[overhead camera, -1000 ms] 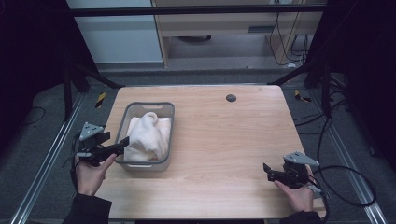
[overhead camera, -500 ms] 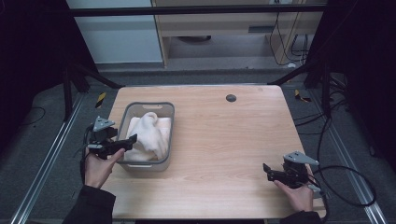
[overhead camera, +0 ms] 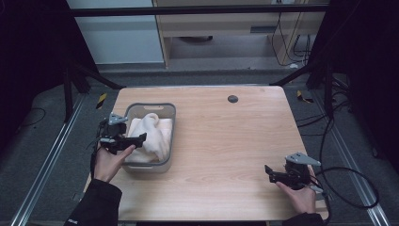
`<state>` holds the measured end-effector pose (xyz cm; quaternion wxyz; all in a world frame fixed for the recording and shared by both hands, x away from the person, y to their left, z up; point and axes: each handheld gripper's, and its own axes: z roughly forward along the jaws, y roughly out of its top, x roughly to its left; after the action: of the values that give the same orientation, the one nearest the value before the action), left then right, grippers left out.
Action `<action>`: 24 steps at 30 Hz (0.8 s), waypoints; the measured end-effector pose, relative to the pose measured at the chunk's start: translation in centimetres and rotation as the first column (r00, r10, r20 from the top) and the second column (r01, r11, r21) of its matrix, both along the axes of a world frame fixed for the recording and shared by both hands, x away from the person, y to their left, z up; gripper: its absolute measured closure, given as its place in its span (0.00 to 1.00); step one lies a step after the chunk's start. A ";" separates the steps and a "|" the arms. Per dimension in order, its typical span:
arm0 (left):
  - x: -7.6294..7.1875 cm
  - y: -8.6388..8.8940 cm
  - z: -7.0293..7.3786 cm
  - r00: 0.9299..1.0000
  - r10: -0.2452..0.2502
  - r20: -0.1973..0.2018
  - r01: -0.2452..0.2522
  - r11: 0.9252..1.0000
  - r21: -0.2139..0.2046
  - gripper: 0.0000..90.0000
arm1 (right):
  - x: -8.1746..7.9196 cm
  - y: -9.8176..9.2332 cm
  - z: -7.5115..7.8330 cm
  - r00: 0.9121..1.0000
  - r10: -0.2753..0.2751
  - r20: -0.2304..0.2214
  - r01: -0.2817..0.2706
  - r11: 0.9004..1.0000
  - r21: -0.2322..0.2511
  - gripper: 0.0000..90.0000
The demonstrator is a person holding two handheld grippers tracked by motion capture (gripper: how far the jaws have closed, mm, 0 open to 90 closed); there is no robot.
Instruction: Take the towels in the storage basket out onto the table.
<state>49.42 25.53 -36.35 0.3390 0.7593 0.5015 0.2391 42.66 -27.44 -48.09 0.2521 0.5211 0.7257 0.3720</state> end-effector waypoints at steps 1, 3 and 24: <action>0.1 -0.1 0.0 1.000 -0.001 -0.002 0.001 1.000 0.005 0.20 | 0.0 0.0 0.0 1.000 0.000 0.000 0.000 1.000 -0.001 0.12; 0.3 -0.4 -0.1 1.000 -0.005 -0.009 0.005 1.000 0.012 0.20 | 0.0 0.0 0.0 1.000 0.000 -0.001 0.000 1.000 0.001 0.12; 2.5 -2.9 -0.9 0.996 -0.022 -0.083 0.028 0.997 0.066 0.11 | 0.1 -0.1 0.0 1.000 0.003 -0.012 -0.003 1.000 0.001 0.10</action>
<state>51.93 22.61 -37.28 0.2954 0.7856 0.4970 0.2203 42.79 -27.55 -48.12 0.2468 0.5222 0.7278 0.3698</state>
